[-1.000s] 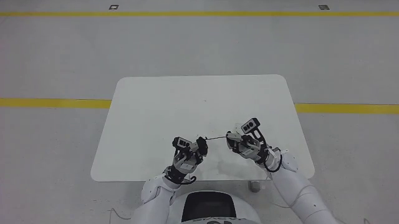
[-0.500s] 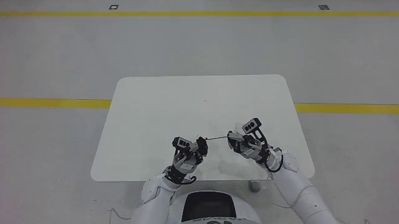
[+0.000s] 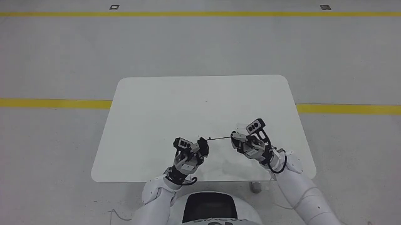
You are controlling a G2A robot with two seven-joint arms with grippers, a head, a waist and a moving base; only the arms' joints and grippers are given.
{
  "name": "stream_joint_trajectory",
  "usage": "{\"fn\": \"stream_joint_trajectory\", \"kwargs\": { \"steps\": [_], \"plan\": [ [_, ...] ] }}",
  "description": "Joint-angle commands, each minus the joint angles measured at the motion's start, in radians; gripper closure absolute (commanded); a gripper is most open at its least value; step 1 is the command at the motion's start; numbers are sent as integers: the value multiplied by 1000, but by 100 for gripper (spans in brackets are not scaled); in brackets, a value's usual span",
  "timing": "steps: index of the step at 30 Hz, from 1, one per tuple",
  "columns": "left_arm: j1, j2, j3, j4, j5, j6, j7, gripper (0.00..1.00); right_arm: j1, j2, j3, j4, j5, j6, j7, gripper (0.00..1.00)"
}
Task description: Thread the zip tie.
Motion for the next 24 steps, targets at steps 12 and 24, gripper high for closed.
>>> {"fn": "stream_joint_trajectory", "kwargs": {
  "steps": [12, 24],
  "plan": [
    [0, 0, 0, 0, 0, 0, 0, 100, -16, 7, 28, -4, -2, -4, -25, 0],
    [0, 0, 0, 0, 0, 0, 0, 100, -57, 28, 121, -49, 13, 5, -55, 0]
  ]
}}
